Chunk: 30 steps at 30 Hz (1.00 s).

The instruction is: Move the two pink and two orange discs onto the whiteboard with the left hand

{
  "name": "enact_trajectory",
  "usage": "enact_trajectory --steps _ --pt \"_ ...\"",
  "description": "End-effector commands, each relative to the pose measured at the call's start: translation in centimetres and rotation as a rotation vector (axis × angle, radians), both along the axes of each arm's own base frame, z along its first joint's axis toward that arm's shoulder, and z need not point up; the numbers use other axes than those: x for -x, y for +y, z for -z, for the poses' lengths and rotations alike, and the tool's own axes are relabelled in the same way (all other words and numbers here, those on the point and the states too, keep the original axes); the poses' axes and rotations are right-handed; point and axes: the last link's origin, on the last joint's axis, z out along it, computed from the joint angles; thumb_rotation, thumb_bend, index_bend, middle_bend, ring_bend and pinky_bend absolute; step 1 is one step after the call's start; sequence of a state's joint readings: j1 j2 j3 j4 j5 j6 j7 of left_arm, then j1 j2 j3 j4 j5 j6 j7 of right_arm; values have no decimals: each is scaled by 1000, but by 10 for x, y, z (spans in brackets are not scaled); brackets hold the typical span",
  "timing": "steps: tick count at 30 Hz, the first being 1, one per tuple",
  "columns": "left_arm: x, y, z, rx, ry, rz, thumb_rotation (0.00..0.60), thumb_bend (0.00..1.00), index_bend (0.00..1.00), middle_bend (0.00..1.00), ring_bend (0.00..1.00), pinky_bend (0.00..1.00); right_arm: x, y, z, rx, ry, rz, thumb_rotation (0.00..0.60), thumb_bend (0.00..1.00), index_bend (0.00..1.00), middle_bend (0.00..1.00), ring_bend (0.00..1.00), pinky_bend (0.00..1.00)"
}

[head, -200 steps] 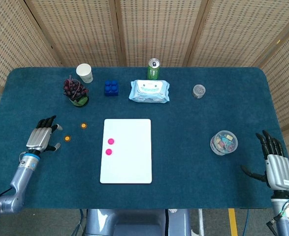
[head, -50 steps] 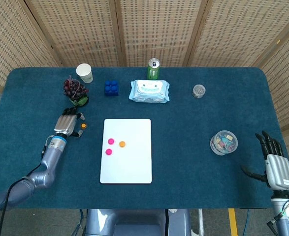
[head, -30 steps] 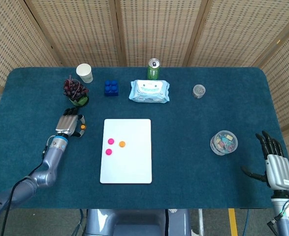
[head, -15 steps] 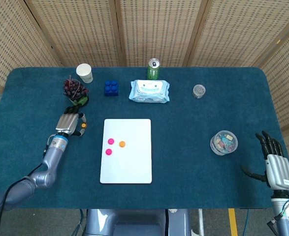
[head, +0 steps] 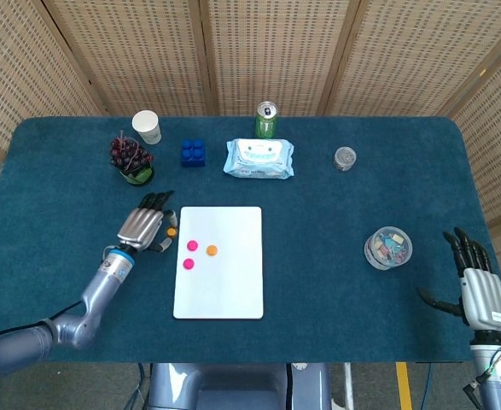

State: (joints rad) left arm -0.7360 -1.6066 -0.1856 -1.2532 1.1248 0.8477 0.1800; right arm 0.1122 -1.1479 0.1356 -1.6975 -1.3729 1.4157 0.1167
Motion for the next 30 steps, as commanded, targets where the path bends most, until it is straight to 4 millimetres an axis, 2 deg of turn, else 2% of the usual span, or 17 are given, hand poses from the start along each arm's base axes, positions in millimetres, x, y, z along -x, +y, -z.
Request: enact_trajectory --steps 1,5,12,30 --pt "-10 -23 8 53 7 65 600 364 508 0 0 0 0 0 0 -1 -1 0 600 234 0 0 0 0" --pt "-15 -41 18 102 -1 102 600 363 508 0 0 0 0 0 0 -1 -2 -1 600 234 0 0 0 0" --pt "-16 -55 28 132 4 131 600 363 508 0 0 0 0 0 0 -1 -2 -2 600 234 0 0 0 0" --pt "-22 -59 43 134 13 165 600 360 511 0 0 0 1 0 0 -3 -6 -1 600 234 0 0 0 0"
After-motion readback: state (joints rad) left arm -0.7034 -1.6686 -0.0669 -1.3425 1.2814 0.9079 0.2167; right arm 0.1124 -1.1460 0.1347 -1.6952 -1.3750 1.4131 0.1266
